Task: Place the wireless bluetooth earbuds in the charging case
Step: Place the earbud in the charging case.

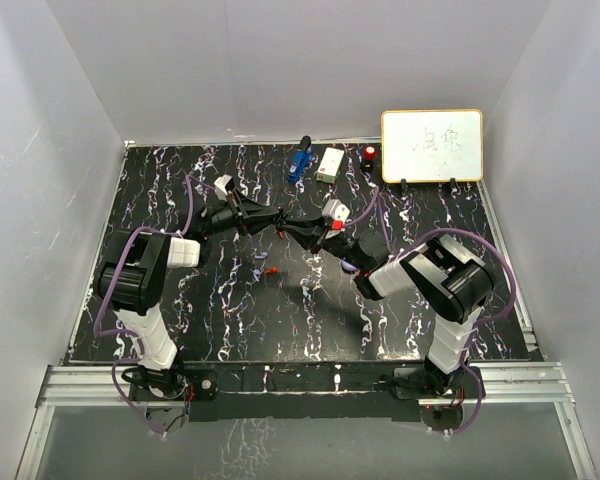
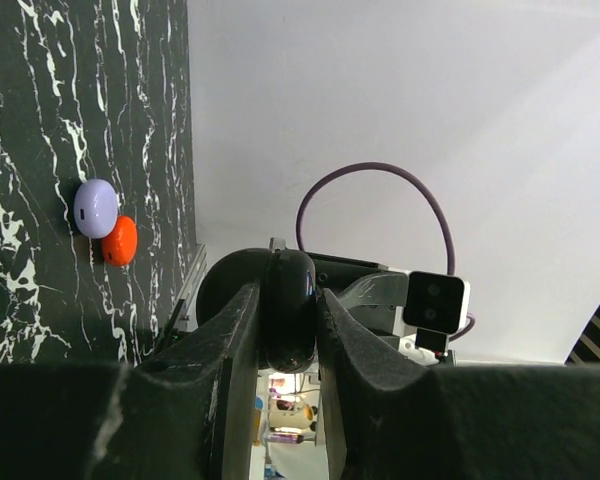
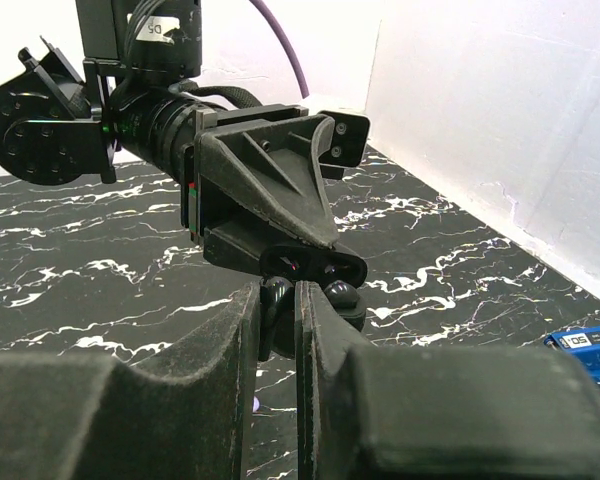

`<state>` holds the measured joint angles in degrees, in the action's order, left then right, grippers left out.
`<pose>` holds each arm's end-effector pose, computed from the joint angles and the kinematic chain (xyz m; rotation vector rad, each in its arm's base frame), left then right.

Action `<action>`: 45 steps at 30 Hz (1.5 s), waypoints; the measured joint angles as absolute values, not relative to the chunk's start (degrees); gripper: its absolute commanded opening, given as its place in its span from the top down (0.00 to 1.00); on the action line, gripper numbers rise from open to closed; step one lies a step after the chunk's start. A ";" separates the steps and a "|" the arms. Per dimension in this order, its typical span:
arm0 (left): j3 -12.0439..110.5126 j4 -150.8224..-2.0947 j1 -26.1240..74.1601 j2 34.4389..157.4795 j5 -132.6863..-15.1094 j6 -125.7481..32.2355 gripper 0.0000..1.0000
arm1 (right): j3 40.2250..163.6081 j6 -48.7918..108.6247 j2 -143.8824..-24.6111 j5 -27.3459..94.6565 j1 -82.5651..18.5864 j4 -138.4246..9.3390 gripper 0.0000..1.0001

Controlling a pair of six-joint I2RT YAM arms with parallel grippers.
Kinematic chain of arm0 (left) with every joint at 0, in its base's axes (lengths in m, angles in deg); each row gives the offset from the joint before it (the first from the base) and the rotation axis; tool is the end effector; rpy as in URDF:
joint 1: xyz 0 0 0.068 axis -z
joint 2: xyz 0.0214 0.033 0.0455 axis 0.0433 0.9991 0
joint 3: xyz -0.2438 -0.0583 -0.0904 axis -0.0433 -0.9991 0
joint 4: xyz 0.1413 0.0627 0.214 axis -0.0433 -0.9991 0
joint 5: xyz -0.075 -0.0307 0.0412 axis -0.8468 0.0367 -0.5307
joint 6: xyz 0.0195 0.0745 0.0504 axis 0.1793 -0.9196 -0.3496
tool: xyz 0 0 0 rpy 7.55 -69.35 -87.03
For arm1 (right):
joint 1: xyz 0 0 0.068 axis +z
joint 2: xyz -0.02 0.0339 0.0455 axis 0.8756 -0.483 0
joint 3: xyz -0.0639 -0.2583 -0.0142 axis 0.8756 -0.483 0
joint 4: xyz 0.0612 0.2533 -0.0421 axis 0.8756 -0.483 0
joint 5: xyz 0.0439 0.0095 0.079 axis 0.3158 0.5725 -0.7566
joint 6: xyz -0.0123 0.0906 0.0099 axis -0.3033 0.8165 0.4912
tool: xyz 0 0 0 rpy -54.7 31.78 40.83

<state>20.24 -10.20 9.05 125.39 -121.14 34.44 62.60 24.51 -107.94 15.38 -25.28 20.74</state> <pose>0.3550 -0.1420 0.1869 -0.3392 1.9211 -2.0328 0.2827 0.2487 0.1954 -0.7685 1.1282 0.8400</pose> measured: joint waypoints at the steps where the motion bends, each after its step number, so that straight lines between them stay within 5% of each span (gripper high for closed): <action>1: 20.24 -10.55 9.05 125.39 -121.12 34.17 1.00 | 62.60 24.51 -107.94 15.38 -25.28 20.76 1.00; 45: 20.09 -12.28 11.41 125.39 -120.07 33.21 1.00 | 64.83 14.22 -109.29 14.31 -25.28 20.96 1.00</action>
<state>20.09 -12.28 11.41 125.39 -120.07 33.21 64.83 14.22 -109.29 14.31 -25.28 20.96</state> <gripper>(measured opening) 0.238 0.152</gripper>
